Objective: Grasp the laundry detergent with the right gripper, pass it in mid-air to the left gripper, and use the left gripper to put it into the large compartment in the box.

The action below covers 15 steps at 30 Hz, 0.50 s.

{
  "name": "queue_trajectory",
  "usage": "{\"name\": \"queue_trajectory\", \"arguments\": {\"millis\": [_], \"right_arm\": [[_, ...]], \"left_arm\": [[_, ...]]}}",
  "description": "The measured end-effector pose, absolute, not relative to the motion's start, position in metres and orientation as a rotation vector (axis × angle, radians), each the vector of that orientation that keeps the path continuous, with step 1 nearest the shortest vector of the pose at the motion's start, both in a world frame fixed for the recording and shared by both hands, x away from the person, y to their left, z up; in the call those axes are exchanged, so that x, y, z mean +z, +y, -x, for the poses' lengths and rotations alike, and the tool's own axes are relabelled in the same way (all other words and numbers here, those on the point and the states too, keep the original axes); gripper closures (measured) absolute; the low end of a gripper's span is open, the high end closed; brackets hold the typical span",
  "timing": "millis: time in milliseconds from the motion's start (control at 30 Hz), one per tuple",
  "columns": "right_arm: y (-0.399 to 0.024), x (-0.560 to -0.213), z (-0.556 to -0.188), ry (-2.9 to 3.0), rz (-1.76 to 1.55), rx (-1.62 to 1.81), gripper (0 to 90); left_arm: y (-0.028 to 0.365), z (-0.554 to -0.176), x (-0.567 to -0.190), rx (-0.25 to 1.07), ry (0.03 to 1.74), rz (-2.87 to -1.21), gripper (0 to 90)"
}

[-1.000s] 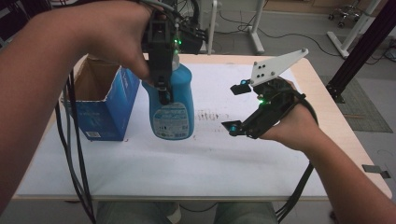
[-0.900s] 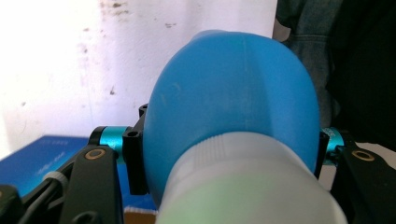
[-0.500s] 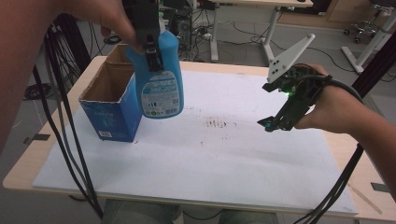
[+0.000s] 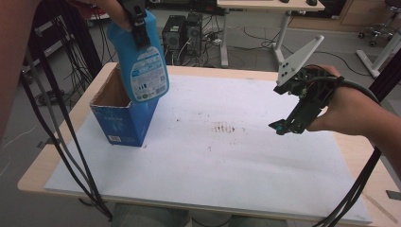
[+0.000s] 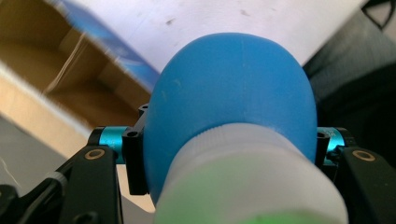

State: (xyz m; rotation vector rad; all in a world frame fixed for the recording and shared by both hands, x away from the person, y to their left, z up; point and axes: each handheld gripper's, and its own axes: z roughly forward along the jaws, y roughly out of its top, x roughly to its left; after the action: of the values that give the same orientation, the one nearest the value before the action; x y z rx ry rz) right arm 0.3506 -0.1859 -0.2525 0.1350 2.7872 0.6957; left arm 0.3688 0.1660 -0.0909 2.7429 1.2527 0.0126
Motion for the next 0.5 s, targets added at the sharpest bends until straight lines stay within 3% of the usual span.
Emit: {"name": "queue_trajectory", "arguments": {"millis": [500], "right_arm": [[-0.189,-0.259,-0.351,2.786,-0.166,0.743,0.6]], "left_arm": [[0.206,-0.394,-0.102,0.151,1.867,-2.492,37.9]]}}
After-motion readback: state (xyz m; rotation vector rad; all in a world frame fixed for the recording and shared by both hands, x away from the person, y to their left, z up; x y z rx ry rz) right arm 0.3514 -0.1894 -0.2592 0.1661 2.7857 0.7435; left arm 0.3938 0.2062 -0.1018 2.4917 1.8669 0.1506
